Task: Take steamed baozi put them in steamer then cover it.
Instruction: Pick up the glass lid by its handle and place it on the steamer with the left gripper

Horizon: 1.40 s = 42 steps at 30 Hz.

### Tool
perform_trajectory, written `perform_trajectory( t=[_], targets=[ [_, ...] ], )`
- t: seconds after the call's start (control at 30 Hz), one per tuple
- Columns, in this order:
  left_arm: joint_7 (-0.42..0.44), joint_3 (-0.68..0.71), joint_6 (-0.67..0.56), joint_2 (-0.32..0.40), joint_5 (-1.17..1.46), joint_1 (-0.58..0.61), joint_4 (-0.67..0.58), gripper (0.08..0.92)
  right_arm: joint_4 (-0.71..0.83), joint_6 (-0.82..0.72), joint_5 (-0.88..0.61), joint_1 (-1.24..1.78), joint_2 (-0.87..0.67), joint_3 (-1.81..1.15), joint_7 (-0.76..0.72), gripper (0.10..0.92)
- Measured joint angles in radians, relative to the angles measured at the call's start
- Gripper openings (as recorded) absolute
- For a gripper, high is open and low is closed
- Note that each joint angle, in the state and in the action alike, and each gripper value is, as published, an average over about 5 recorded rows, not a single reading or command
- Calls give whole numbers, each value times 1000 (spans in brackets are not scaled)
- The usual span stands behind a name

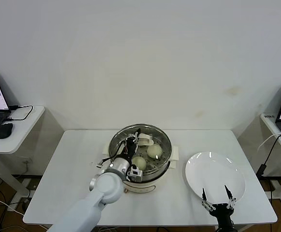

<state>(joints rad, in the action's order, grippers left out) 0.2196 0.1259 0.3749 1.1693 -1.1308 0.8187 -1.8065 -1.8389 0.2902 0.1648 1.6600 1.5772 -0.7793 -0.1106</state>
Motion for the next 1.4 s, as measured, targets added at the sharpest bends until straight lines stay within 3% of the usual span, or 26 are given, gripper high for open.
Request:
perform_trajectory(
  t=[0.8, 1.4],
  targets=[
    [-13, -11, -11, 13, -5, 26, 8, 168, 12, 7, 1, -4, 0, 8, -4, 823],
    [-60, -78, -19, -47, 117, 152, -150, 672, 14, 6, 3, -3, -1, 17, -6, 823]
  ],
)
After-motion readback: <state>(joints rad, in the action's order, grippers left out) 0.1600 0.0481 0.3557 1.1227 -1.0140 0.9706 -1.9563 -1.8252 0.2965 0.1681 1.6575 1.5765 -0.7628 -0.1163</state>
